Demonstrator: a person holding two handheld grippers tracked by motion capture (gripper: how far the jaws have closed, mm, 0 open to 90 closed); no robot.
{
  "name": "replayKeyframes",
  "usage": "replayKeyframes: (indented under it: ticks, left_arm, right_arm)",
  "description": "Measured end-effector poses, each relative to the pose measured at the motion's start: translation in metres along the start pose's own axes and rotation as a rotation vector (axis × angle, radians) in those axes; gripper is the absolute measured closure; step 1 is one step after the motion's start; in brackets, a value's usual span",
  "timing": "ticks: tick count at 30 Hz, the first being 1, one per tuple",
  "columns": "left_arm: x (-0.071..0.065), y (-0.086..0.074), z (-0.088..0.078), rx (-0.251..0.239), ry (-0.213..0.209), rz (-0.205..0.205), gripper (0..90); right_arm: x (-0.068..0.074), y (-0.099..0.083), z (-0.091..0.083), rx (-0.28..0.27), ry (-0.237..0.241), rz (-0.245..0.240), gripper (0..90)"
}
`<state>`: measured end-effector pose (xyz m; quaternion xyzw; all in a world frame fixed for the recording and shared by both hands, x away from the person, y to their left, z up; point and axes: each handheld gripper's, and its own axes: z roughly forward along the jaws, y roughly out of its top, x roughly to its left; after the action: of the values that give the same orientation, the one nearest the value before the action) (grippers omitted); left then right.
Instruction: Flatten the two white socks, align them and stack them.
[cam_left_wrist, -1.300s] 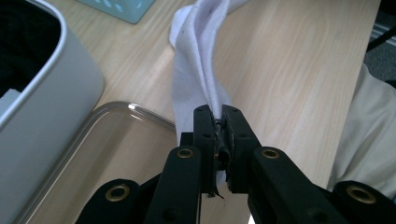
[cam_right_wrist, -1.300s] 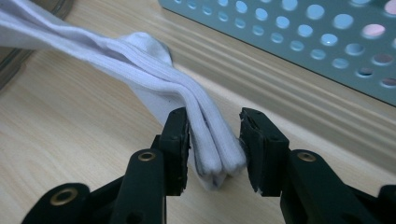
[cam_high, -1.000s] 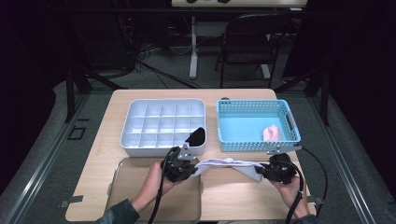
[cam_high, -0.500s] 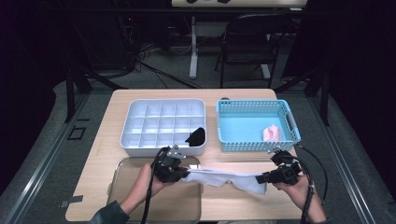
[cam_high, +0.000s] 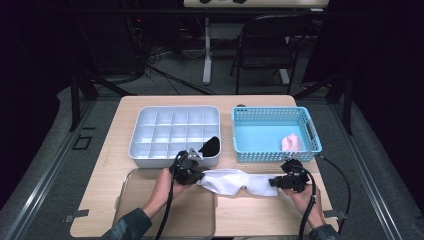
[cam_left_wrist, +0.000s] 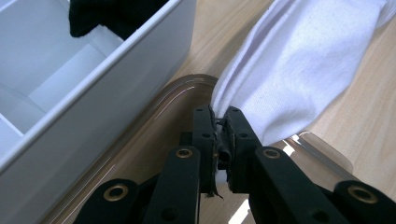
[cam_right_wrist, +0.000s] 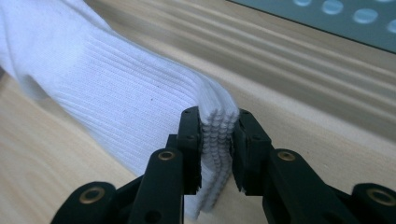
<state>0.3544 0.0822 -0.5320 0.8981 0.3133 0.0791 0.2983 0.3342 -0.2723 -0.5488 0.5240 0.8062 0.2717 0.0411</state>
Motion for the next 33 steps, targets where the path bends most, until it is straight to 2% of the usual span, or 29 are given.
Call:
replayKeyframes:
  ticks: [4, 5, 8, 9, 10, 12, 13, 14, 15, 17, 19, 21, 24, 27, 28, 29, 30, 33]
  left_arm:
    - [-0.003, -0.002, 0.004, 0.026, 0.02, 0.026, 84.8]
    - [-0.003, -0.003, 0.005, 0.033, 0.01, 0.024, 84.9]
    - [-0.005, -0.005, 0.003, 0.046, -0.054, 0.015, 85.0]
    - [-0.008, -0.006, 0.001, 0.043, -0.072, 0.015, 85.0]
    - [-0.011, -0.008, -0.002, 0.042, -0.072, 0.026, 85.0]
    - [-0.016, -0.01, -0.007, 0.031, -0.072, 0.041, 85.0]
    - [-0.017, -0.01, -0.009, 0.029, -0.059, 0.05, 84.9]
    - [-0.016, -0.01, -0.009, 0.032, -0.042, 0.059, 84.9]
    - [-0.015, -0.009, -0.008, 0.024, -0.033, 0.051, 84.7]
    - [-0.01, -0.009, -0.003, 0.029, -0.026, 0.036, 84.2]
    - [-0.005, -0.009, 0.0, 0.034, -0.049, 0.017, 81.9]
    - [-0.001, -0.011, -0.001, 0.035, -0.076, -0.006, 72.7]
    - [0.003, -0.015, -0.003, 0.03, -0.115, -0.042, 54.9]
    - [0.005, -0.018, -0.005, 0.032, -0.138, -0.066, 46.4]
    - [0.006, -0.019, -0.005, 0.035, -0.154, -0.07, 45.7]
    - [0.006, -0.019, -0.004, 0.03, -0.162, -0.079, 44.6]
    - [0.006, -0.019, -0.003, 0.035, -0.161, -0.072, 44.1]
    - [0.004, -0.017, 0.001, 0.025, -0.157, -0.084, 43.8]
  right_arm:
    - [0.008, 0.001, 0.004, 0.0, -0.053, -0.036, 75.4]
    - [0.008, 0.002, 0.003, 0.02, -0.06, -0.064, 75.6]
    - [0.014, 0.002, 0.001, 0.056, -0.091, -0.1, 75.9]
    - [0.016, 0.002, -0.002, 0.095, -0.105, -0.108, 76.0]
    - [0.018, 0.001, -0.006, 0.109, -0.105, -0.111, 76.1]
    - [0.02, 0.0, -0.016, 0.078, -0.094, -0.109, 76.3]
    - [0.021, -0.001, -0.02, 0.071, -0.102, -0.115, 76.3]
    - [0.021, -0.001, -0.022, 0.036, -0.101, -0.113, 76.3]
    - [0.019, 0.0, -0.023, 0.042, -0.104, -0.111, 76.3]
    - [0.016, 0.001, -0.017, 0.029, -0.094, -0.093, 76.1]
    - [0.012, 0.002, -0.008, 0.046, -0.093, -0.09, 75.9]
    - [0.011, 0.002, -0.004, 0.033, -0.096, -0.068, 75.9]
    - [0.01, 0.0, -0.004, 0.023, -0.097, -0.068, 75.8]
    - [0.008, -0.001, -0.004, 0.021, -0.098, -0.078, 75.7]
    - [0.008, -0.001, -0.005, 0.022, -0.111, -0.082, 75.7]
    - [0.008, -0.002, -0.004, 0.02, -0.103, -0.074, 75.6]
    - [0.008, -0.002, -0.004, 0.013, -0.106, -0.073, 75.6]
    - [0.009, -0.003, -0.004, 0.005, -0.106, -0.085, 75.4]
